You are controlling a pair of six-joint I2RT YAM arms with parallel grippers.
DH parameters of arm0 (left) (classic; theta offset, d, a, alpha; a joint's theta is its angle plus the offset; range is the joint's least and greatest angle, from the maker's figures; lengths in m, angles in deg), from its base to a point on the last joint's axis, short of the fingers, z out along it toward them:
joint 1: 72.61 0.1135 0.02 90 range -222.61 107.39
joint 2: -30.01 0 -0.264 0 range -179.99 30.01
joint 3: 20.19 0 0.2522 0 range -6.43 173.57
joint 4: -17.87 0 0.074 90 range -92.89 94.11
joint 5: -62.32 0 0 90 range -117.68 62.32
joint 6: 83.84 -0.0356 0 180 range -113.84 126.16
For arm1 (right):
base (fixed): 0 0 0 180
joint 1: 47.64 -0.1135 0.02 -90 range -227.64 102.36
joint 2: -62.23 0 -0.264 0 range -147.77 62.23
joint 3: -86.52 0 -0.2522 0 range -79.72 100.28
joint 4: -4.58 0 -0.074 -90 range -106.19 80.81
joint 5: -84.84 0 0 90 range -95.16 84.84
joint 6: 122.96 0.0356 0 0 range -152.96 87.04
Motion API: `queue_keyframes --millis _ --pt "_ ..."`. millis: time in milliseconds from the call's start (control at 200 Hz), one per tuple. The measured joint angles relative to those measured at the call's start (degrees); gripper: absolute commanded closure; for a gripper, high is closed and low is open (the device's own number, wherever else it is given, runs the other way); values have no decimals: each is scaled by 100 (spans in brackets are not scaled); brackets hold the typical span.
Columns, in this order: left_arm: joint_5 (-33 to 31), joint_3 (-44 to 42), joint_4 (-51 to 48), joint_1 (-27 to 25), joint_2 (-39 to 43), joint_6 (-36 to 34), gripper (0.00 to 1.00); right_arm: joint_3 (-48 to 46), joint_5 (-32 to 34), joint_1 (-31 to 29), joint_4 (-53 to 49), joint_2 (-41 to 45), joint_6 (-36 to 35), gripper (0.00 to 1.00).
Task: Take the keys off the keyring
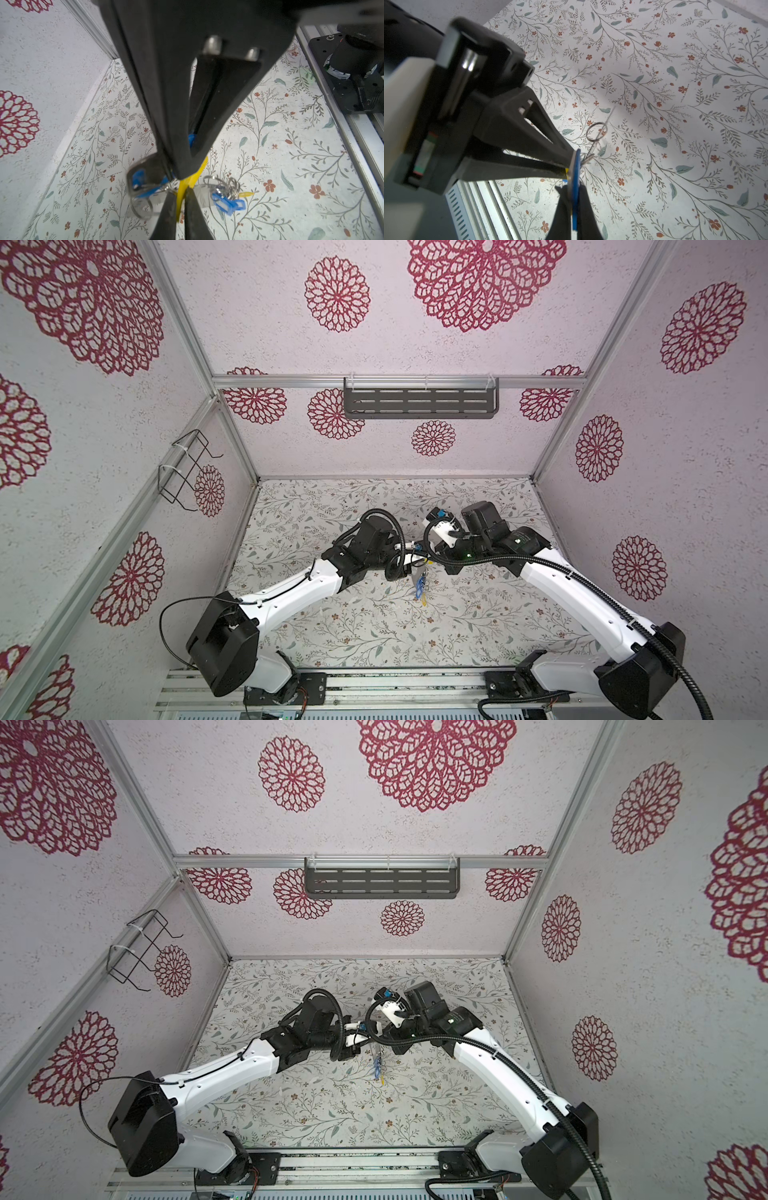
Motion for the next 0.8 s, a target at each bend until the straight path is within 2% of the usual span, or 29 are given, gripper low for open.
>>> queue_keyframes --millis 75,220,270,370,430,540,796 --pt "-7 0 13 0 2 15 100 -11 0 0 37 33 4 100" --pt "-72 0 22 -13 11 33 100 -315 4 0 385 238 79 100" --pt "-98 -11 52 -22 13 48 100 -431 31 -2 516 323 151 92" --pt "-146 -125 225 -37 55 98 100 -664 79 -11 793 485 315 87" --pt "-170 -205 302 -48 87 122 100 -774 129 -22 931 557 422 71" --pt "-273 -354 341 -59 122 164 100 -970 160 -17 1248 743 673 66" --pt "-472 -516 503 -57 278 210 100 -1318 258 76 1519 1154 1067 66"
